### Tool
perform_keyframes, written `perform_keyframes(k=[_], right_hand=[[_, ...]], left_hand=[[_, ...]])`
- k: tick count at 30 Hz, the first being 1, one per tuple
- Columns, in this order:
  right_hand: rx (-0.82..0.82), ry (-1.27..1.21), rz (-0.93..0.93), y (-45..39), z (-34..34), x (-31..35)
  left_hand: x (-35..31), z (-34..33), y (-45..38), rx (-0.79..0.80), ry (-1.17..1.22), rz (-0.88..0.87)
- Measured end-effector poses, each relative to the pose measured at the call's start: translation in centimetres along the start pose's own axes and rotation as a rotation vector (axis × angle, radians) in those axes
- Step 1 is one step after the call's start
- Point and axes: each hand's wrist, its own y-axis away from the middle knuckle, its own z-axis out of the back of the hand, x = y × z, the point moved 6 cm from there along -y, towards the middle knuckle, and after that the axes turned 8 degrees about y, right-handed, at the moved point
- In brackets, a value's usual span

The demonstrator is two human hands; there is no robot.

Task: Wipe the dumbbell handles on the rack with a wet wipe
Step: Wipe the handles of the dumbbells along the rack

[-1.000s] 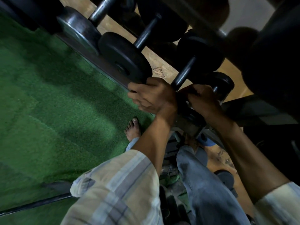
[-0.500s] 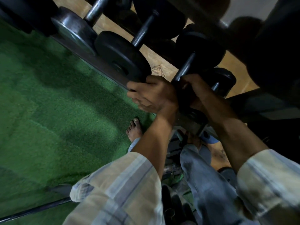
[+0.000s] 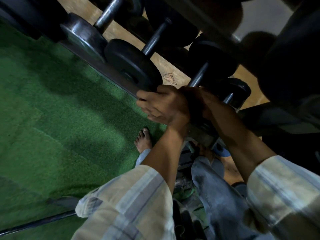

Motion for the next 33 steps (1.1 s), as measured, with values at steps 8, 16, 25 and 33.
perform_keyframes(k=[8, 16, 25, 33], right_hand=[[-0.286, 0.215, -0.044, -4.1, 0.3, -0.7], [-0.440, 0.643, 0.629, -1.3, 1.3, 2.2], [-0.657, 0.958, 0.837, -0.8, 2.1, 6.3], [-0.611, 1.046, 0.784, -1.8, 1.5, 5.3]], left_hand=[[-0.2, 0.1, 0.0, -0.005, -0.011, 0.024], [-0.2, 0.0, 0.0, 0.009, -0.019, 0.003], [-0.1, 0.0, -0.1, 0.012, -0.015, -0.008], [-0.1, 0.1, 0.0, 0.018, -0.007, -0.018]])
